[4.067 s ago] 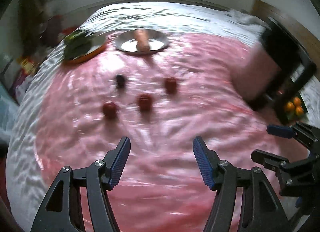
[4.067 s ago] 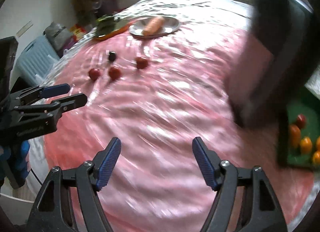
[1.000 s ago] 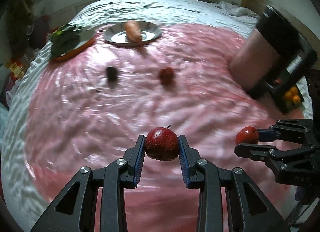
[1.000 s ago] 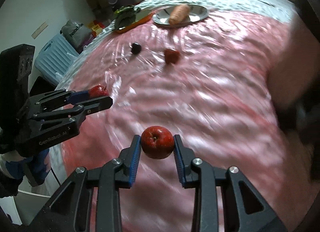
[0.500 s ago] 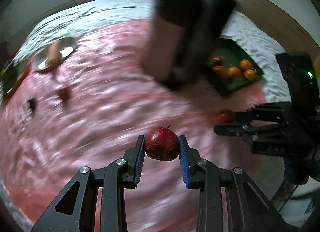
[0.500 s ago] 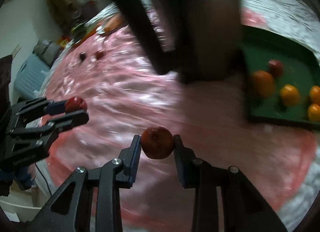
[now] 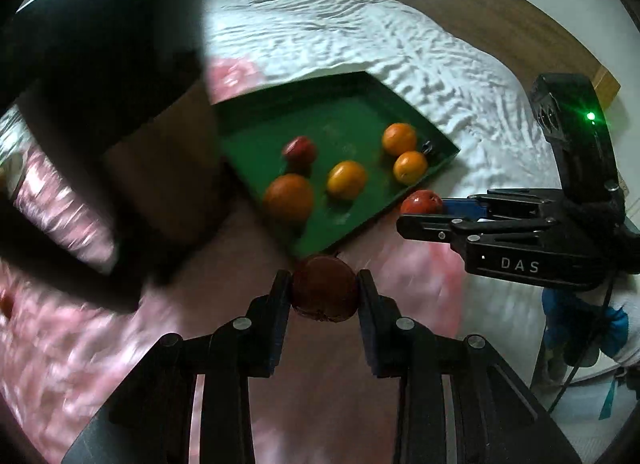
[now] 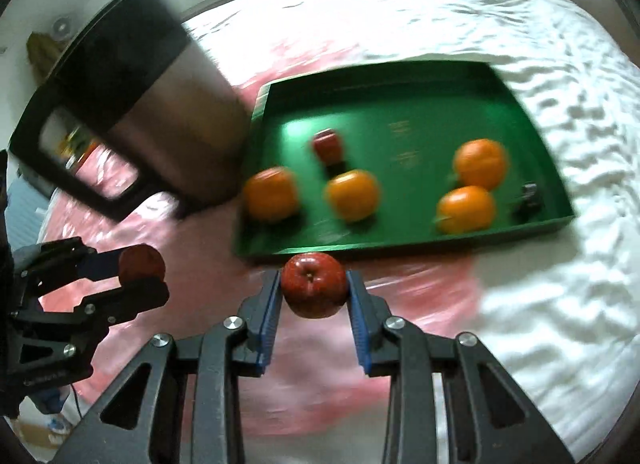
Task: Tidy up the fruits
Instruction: 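Carry both red apples over to the green tray, then lower both apples into the green tray and open both grippers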
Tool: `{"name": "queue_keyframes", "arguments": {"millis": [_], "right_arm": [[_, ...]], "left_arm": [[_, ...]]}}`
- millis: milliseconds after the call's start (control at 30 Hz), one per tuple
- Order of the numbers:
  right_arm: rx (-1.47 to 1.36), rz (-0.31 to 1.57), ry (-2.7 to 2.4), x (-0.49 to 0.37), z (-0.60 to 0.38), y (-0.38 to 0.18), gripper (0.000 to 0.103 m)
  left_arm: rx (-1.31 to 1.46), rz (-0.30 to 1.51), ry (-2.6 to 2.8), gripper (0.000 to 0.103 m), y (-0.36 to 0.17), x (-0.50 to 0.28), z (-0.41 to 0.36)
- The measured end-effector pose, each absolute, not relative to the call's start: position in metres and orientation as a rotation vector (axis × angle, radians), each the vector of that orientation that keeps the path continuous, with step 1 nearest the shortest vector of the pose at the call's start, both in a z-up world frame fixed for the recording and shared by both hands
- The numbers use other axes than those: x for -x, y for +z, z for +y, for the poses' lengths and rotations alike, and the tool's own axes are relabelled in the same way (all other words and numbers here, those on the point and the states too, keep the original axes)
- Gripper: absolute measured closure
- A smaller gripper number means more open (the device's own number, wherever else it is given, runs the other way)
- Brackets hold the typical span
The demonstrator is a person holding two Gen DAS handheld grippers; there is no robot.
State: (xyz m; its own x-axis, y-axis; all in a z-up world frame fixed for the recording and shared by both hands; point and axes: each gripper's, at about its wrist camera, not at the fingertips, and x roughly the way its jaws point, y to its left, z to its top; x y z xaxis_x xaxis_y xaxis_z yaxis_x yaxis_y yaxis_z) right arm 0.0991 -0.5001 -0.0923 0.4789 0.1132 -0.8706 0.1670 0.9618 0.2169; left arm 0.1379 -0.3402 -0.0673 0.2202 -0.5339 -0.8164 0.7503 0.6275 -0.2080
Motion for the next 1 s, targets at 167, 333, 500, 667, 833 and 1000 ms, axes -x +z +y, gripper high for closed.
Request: {"name": "queue_keyframes", "arguments": {"millis": [167,333,500,667,833,1000], "right_arm": [[-0.305,1.04,-0.106,-0.102,-0.559,-0.089,0.059],[-0.309,1.001,-0.135,-0.121,-0.602,-0.088,0.059],[-0.302,0.962,-0.148,-0.155,-0.634,-0.092,0.059],[-0.284,0.97,-0.144,-0.189,-0.651,-0.11,0.059],[-0.278,0.995,-0.128,-0.202,-0.651,-0.129,0.059],[-0.282,1.01,-0.131,-0.202,-0.655,-0.141,0.059]], "left_arm": [[-0.249,0.985,-0.914,0.075,-0.064,-0.152,-0.391],[-0.248,0.974,-0.899,0.075,-0.066,-0.169,-0.438],[-0.272,0.95,-0.866,0.075,-0.074,-0.185,-0.48],[-0.302,0.972,-0.806,0.075,-0.095,-0.204,-0.502],[-0.319,0.998,-0.775,0.075,-0.115,-0.211,-0.513],[-0.33,1.014,-0.764,0.075,-0.127,-0.213,-0.517]]}}
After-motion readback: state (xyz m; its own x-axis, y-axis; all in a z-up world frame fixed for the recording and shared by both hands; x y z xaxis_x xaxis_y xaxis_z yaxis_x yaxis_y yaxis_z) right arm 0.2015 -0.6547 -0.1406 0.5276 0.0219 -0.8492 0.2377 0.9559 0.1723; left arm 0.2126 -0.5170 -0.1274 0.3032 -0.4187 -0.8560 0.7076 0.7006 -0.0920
